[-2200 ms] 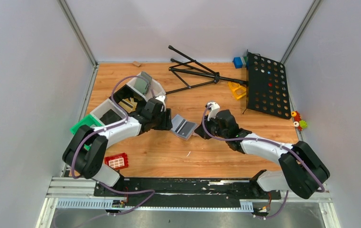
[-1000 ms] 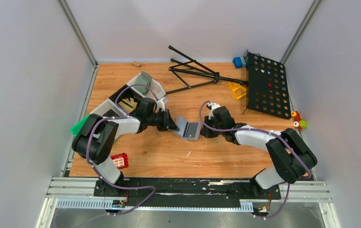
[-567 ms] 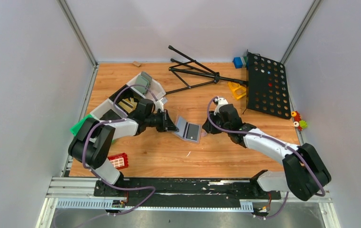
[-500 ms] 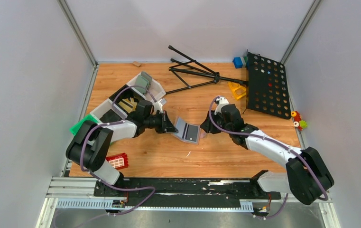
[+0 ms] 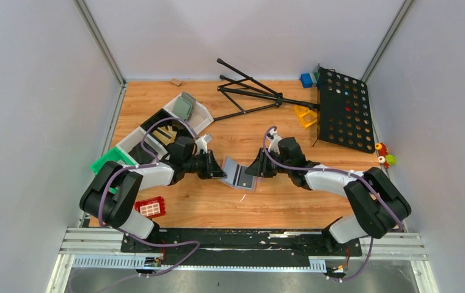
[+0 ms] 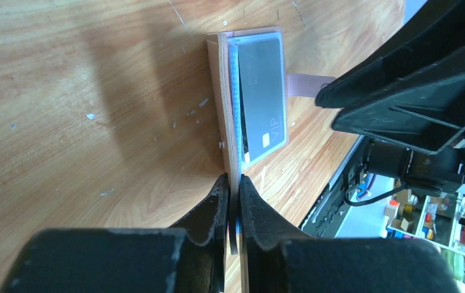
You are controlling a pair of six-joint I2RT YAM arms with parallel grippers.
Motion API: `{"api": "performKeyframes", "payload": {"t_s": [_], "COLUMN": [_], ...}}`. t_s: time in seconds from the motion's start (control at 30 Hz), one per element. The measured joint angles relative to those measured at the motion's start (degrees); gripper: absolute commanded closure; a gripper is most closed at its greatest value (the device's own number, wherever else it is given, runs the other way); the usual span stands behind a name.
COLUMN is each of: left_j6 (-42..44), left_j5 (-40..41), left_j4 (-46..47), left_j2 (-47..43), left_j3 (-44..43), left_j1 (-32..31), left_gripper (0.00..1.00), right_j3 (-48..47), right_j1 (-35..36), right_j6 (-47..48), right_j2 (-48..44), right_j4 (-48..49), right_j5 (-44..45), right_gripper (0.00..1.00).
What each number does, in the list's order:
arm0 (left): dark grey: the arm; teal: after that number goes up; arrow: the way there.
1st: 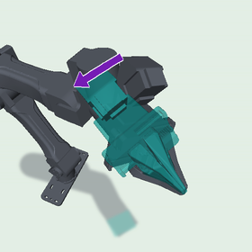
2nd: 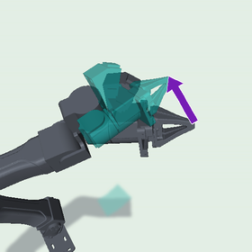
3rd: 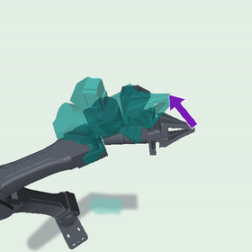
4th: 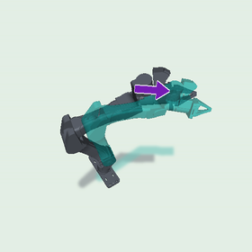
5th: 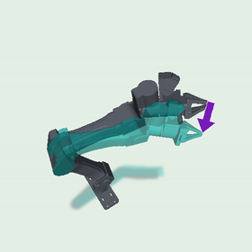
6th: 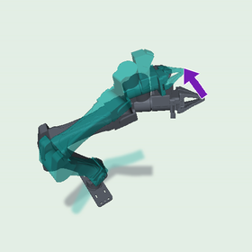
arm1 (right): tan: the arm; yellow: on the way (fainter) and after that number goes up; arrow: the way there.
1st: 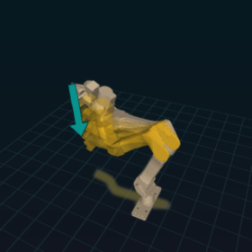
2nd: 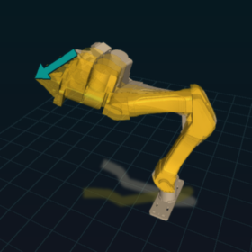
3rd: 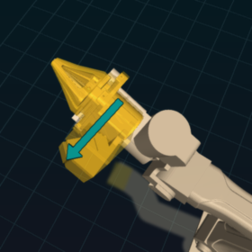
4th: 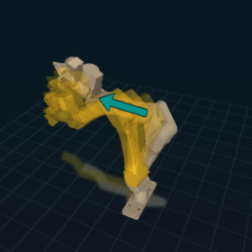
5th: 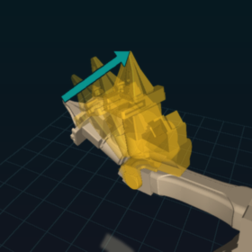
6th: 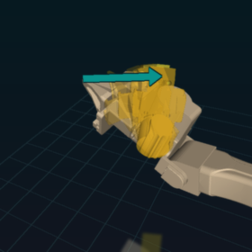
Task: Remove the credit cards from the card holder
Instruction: Pick up the card holder from the center of the board.
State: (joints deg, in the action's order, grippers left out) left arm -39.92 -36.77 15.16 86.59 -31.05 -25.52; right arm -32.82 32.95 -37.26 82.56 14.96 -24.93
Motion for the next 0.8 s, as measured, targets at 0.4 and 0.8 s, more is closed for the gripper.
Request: {"api": "performKeyframes", "payload": {"t_s": [0.4,0.8], "left_j6": [2.5,2.3], "left_j5": [1.3,-0.7], "left_j4": [-3.1,-0.5], "left_j2": [1.4,6.9], "left_j3": [-1.4,-3.3], "left_j1": [-2.2,-2.6], "left_gripper": [0.38,0.69], "right_j3": [0.0,-0.1], "right_j1": [1.0,1.0], "right_j6": [-0.6,2.0], "right_j2": [9.2,9.1], "right_j4": [0.0,-0.1], "right_j5": [-2.0,-2.1], "right_gripper": [0.94,0.96]}}
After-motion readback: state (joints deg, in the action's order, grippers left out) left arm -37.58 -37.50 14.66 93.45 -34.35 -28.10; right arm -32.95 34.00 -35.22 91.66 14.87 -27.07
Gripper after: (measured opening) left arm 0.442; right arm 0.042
